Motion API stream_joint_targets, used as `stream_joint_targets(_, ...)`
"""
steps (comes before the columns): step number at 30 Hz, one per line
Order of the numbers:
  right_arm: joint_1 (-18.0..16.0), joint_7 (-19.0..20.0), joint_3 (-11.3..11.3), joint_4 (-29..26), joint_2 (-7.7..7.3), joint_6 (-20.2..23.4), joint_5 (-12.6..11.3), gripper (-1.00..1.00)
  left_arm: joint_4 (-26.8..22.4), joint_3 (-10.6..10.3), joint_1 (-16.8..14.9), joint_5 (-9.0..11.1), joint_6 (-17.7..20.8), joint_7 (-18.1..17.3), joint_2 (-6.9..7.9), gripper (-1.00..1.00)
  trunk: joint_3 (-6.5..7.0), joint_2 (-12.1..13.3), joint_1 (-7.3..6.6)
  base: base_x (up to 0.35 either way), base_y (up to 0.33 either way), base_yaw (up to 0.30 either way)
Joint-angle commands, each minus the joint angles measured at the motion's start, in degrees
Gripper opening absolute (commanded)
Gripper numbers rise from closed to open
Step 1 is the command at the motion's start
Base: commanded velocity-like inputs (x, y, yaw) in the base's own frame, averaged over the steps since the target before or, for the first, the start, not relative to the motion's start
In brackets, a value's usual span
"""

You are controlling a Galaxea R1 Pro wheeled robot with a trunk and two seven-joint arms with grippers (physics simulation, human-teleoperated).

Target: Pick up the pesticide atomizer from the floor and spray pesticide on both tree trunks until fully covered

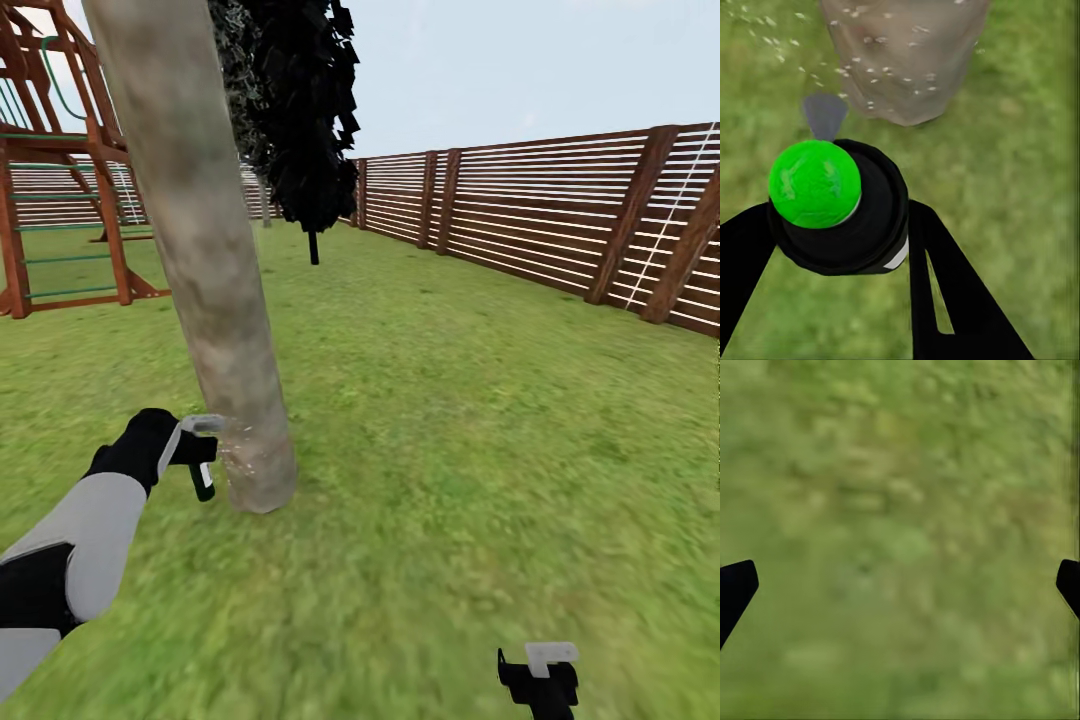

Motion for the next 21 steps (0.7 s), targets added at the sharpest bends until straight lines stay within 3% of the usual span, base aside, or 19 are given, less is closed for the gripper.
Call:
stream_joint_targets(1, -0.04, -0.14, -0.43, 0.07, 0.02, -0.17, 0.60, 1.00, -0.07, 0.36, -0.05, -0.59, 0.21, -0.47, -0.05, -1.00, -0.05, -0.02, -0.01, 0.000, -0.269, 0.000)
stream_joint_targets(5, -0.03, -0.14, -0.43, 0.07, 0.02, -0.17, 0.60, 1.00, -0.07, 0.36, 0.03, -0.63, 0.21, -0.47, 0.03, -1.00, -0.05, -0.02, -0.01, 0.000, -0.273, 0.090)
stream_joint_targets(15, -0.03, -0.13, -0.43, 0.07, 0.02, -0.17, 0.60, 1.00, -0.07, 0.32, 0.13, -0.63, 0.21, -0.40, 0.01, -1.00, -0.05, -0.02, -0.01, 0.027, -0.276, 0.268)
stream_joint_targets(21, -0.03, -0.09, -0.37, 0.07, 0.02, -0.17, 0.60, 1.00, -0.07, 0.36, 0.13, -0.63, 0.21, -0.31, -0.05, -1.00, -0.05, -0.02, -0.01, 0.137, -0.273, 0.039)
